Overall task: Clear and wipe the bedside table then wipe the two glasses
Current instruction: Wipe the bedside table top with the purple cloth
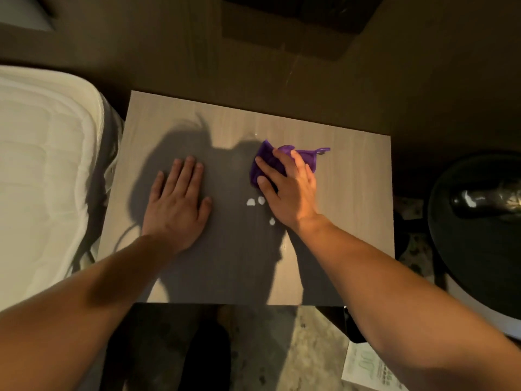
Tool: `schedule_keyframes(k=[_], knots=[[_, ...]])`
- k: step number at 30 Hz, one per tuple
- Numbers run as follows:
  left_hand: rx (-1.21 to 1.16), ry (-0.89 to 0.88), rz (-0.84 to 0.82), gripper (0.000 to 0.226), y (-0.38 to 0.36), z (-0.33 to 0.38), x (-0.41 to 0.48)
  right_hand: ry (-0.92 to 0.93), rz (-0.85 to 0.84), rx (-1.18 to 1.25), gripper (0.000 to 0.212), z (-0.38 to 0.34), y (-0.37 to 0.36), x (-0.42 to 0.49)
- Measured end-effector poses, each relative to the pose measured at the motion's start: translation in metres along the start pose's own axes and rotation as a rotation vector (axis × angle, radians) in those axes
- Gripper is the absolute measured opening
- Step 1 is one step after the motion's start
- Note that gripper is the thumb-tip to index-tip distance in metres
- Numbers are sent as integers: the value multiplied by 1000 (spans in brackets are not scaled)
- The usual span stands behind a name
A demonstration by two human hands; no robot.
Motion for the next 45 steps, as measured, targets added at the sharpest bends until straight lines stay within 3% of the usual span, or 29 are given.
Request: schedule_keyframes(k=[5,21,26,29,32,37,41,45], knots=[[31,-8,14,74,-5,-6,-36,-19,12,-23,47,-11,-8,-63],[46,-68,45,83,-6,-6,-36,-54,17,81,42,-37,-36,-202],[20,-79,38,84,-2,-5,-38,-75,-15,220,36,-48,-39,-255],[5,-72,27,84,-2,-5,-37,-99,-87,450,28,-42,-19,-264],[13,-70,5,84,-5,-8,-35,-133,-2,563,28,-33,15,-220],[0,-57,-20,84,-6,-11,-35,-142,219,475,28,-30,48,-65],[-27,-34,-25,82,-7,-11,-34,-138,243,367,30,-37,50,44],[-31,-22,-25,82,-9,-13,-33,-35,172,162,36,-49,41,95]])
Point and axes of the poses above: each hand's wrist, its own x-axis towards the middle knuckle, its own y-axis out of the back of the hand, z = x × y, the point moved 5 cm from there along x, towards the middle knuckle, and after that the axes turned 14 degrees about -x, right-handed, at the moved point
